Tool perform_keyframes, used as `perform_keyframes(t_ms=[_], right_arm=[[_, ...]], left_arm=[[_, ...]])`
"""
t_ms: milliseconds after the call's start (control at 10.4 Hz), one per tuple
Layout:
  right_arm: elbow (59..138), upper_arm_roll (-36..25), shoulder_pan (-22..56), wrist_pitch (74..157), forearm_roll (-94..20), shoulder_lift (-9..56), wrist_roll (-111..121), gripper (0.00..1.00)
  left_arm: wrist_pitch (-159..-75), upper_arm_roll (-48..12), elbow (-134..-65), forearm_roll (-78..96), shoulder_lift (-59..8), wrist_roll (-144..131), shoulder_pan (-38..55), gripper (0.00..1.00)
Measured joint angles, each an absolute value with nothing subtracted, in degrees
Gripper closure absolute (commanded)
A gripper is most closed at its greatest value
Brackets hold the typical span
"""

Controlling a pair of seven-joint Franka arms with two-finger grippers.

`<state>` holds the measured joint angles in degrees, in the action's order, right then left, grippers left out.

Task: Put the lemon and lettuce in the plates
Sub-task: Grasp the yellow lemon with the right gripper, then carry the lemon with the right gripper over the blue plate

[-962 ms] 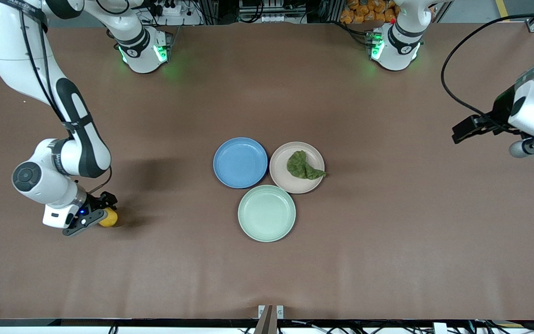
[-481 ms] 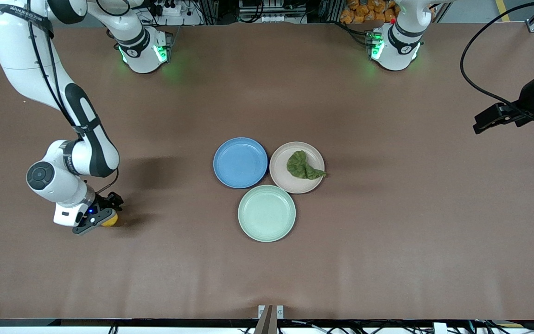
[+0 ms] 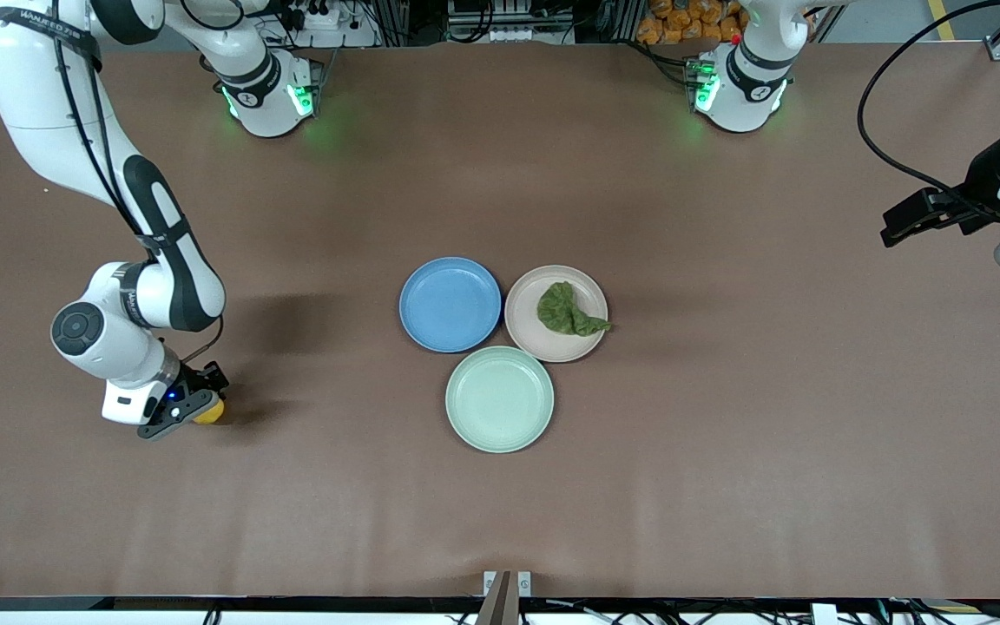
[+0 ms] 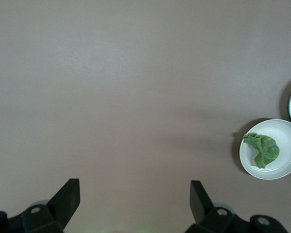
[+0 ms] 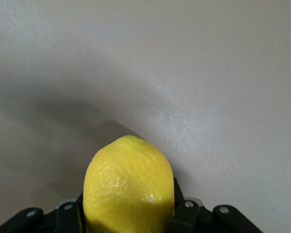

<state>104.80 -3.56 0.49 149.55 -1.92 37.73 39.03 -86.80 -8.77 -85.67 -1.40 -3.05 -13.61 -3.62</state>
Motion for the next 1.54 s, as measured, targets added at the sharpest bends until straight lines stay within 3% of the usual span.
perform_keyframes(t_ms=[673, 1538], right_arm=[[103.3, -2.4, 2.7, 135.7, -2.3, 31.4, 26.1, 0.94], [103.3, 8.8, 9.6, 124.6, -2.4, 25.9, -9.0, 0.97]], left_arm=[[-86.8, -8.5, -86.1, -1.4, -3.0, -13.6, -3.7, 0.0], [-86.8, -8.3, -86.5, -1.4, -3.1, -13.6, -3.8, 0.0]])
